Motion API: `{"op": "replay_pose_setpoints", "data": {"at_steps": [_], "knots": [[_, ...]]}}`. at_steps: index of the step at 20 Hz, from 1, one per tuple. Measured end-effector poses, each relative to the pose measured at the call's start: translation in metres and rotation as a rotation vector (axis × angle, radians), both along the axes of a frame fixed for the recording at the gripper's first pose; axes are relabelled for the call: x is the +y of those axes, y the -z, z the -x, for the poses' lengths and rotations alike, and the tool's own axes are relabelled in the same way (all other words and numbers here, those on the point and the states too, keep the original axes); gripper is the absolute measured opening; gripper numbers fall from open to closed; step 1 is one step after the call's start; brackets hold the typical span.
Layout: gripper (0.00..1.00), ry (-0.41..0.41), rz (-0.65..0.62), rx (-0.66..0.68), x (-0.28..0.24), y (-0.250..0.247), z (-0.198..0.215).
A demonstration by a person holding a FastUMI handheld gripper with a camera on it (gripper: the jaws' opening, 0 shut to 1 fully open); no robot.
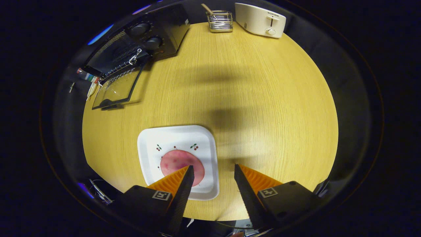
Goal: Open the toaster oven, put the food inside, and close the toaster oven door.
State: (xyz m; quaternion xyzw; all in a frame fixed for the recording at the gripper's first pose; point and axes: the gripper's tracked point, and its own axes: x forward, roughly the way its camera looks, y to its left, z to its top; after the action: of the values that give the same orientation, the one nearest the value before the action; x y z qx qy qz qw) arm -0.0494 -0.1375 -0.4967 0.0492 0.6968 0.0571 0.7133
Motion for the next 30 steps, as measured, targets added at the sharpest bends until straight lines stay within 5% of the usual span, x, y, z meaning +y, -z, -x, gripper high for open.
{"op": "replay_pose_setpoints", "data": {"at_steps": [3,6,8,18,25,30], "knots": [[0.68,-0.025,-0.018,0.015,0.004,0.008,0.000],[0.17,-0.035,-0.002,0.027,0.000,0.009,0.004],[0.10,-0.050,-0.053,0.021,0.002,0.015,0.002],[0.05,0.287,-0.382,0.079,0.014,-0.013,0.022],[0.05,0.480,-0.494,0.037,0.039,-0.047,0.032],[0.05,0.706,-0.585,-0.007,0.084,-0.078,0.028]]}}
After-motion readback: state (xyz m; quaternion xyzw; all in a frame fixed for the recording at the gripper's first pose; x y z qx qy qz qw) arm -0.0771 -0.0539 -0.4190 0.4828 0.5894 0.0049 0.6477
